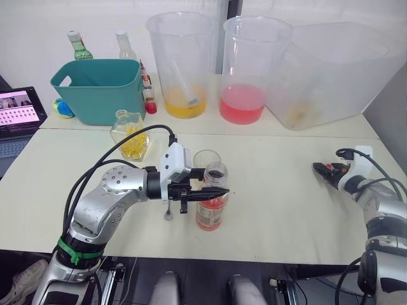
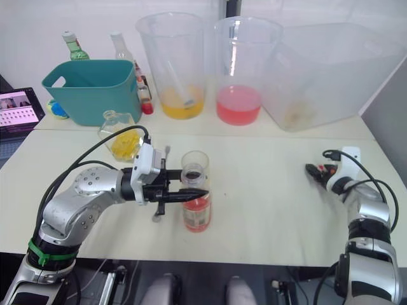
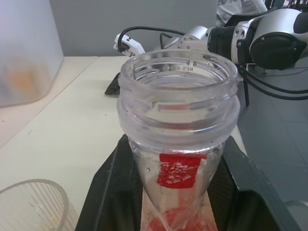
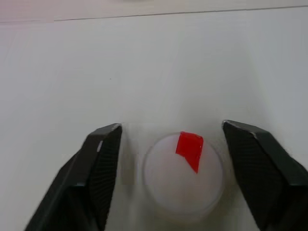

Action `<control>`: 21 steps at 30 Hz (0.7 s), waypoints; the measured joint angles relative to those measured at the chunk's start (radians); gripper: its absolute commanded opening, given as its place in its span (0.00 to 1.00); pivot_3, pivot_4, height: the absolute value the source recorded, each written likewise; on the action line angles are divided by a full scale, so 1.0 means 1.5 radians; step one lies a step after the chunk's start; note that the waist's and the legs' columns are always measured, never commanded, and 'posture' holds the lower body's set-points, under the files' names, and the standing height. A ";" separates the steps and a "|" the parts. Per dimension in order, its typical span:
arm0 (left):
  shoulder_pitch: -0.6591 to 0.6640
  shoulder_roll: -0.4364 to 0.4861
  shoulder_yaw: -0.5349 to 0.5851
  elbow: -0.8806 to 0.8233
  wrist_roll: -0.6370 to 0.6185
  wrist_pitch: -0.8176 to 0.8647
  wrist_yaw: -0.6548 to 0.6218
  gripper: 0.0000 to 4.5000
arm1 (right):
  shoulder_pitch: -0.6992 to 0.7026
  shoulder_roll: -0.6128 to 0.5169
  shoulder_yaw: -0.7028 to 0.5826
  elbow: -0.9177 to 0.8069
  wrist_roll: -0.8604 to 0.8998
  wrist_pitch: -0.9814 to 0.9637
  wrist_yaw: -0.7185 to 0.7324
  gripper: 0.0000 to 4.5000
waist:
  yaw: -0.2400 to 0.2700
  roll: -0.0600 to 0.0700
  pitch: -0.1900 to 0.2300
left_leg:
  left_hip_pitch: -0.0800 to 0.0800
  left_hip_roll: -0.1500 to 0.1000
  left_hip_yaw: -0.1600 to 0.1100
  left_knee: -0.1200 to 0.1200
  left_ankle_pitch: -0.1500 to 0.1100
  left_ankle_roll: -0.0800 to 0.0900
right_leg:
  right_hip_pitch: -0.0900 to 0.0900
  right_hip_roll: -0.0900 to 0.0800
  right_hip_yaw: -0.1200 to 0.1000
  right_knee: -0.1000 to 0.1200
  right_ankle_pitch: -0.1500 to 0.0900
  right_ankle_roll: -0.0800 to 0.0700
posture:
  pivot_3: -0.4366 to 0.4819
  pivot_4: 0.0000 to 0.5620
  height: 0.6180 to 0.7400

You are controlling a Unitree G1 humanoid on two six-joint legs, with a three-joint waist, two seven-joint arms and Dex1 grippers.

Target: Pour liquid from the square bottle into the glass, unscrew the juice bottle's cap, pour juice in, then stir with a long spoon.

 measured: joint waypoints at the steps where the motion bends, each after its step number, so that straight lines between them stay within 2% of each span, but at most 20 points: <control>1: -0.002 0.000 -0.001 0.002 0.000 -0.001 -0.003 0.31 | 0.003 -0.004 -0.001 -0.021 0.003 0.003 0.007 0.99 | 0.000 0.001 0.000 | 0.000 0.000 0.000 0.000 0.000 0.000 | 0.000 0.000 0.000 0.000 0.000 0.000 | 0.48 0.27 0.89; 7: -0.009 0.004 -0.002 0.018 -0.006 -0.007 -0.021 0.31 | 0.003 -0.046 -0.010 -0.186 0.039 0.073 0.057 0.99 | 0.001 0.003 0.000 | 0.000 0.000 0.000 0.000 0.000 0.000 | 0.000 0.000 0.000 0.000 0.000 0.000 | 0.48 0.27 0.89; 12: -0.024 0.016 -0.002 0.040 -0.012 -0.012 -0.046 0.31 | 0.052 -0.130 -0.007 -0.483 0.155 0.190 0.198 0.99 | 0.001 0.005 0.001 | 0.000 0.000 0.000 -0.001 0.000 0.000 | 0.000 0.000 0.000 0.000 0.000 0.000 | 0.48 0.27 0.89; 15: -0.029 0.015 0.001 0.055 -0.021 -0.013 -0.057 0.31 | 0.115 -0.147 -0.019 -0.622 0.225 0.219 0.258 0.99 | 0.002 0.003 0.001 | 0.000 0.000 -0.001 0.000 0.000 0.000 | 0.000 0.000 -0.001 0.000 0.000 0.000 | 0.48 0.27 0.89; 18: -0.032 0.014 0.006 0.069 -0.034 -0.011 -0.062 0.31 | 0.162 -0.151 -0.029 -0.680 0.281 0.271 0.273 0.99 | 0.002 0.003 0.001 | -0.001 0.000 -0.001 0.000 0.000 0.000 | 0.000 0.000 -0.001 0.000 0.000 0.000 | 0.48 0.27 0.89; 21: -0.035 0.034 0.024 0.075 -0.058 0.012 -0.072 0.31 | 0.225 -0.169 -0.077 -0.758 0.370 0.336 0.298 0.99 | 0.002 0.003 0.001 | -0.001 0.000 -0.001 0.000 0.000 0.000 | -0.001 0.000 -0.001 0.000 0.000 0.000 | 0.48 0.27 0.89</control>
